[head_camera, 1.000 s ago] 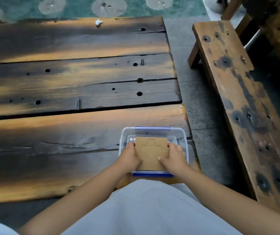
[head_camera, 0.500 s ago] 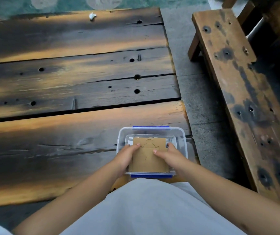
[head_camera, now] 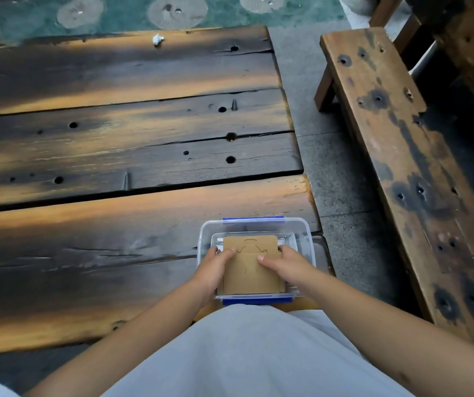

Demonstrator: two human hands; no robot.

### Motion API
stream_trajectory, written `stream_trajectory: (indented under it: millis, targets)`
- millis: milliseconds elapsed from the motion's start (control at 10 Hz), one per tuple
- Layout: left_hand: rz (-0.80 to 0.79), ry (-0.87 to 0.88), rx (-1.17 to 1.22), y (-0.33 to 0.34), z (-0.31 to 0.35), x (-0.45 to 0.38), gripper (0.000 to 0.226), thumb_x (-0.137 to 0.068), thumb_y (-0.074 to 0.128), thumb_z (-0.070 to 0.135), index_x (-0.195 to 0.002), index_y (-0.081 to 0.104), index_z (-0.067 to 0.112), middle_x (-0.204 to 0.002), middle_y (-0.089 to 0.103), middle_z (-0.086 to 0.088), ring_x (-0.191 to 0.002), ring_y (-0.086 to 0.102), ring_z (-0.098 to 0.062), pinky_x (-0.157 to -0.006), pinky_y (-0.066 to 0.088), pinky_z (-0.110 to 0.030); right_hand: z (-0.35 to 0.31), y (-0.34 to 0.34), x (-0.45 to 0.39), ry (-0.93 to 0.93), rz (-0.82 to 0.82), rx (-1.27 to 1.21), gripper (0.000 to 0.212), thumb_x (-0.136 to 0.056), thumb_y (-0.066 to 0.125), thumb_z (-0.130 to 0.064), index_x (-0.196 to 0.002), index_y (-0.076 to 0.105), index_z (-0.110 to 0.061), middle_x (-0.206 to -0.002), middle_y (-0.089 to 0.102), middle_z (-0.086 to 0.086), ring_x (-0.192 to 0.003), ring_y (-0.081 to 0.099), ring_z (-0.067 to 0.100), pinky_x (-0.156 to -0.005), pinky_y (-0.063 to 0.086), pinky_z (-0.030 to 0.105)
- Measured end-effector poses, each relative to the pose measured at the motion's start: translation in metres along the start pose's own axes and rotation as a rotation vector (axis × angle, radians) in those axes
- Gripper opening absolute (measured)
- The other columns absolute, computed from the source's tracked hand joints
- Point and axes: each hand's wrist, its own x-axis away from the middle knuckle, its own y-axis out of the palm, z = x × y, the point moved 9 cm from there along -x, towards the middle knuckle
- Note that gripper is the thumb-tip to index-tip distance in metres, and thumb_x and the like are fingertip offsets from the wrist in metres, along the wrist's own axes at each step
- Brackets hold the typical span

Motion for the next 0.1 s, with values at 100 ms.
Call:
stream_trajectory:
  millis: [100]
  targets:
    - [0.09, 0.129, -0.178, -0.0042, 0.0175, 0.01, 0.043, -0.086, 0.057, 0.048, -0.123, 0.041, 0.032, -0.123, 0.053, 0.01, -0.095, 0.056, -0.009, -0.079, 0.044, -0.027, -0.0074, -0.01, 0.0055, -0.042, 0.056, 0.062, 0.057, -0.074, 0.07, -0.054, -0.117, 0.047, -0.025, -0.118, 0.061, -0.001, -0.098, 0.061, 0.017, -0.083, 0.055, 0.039]
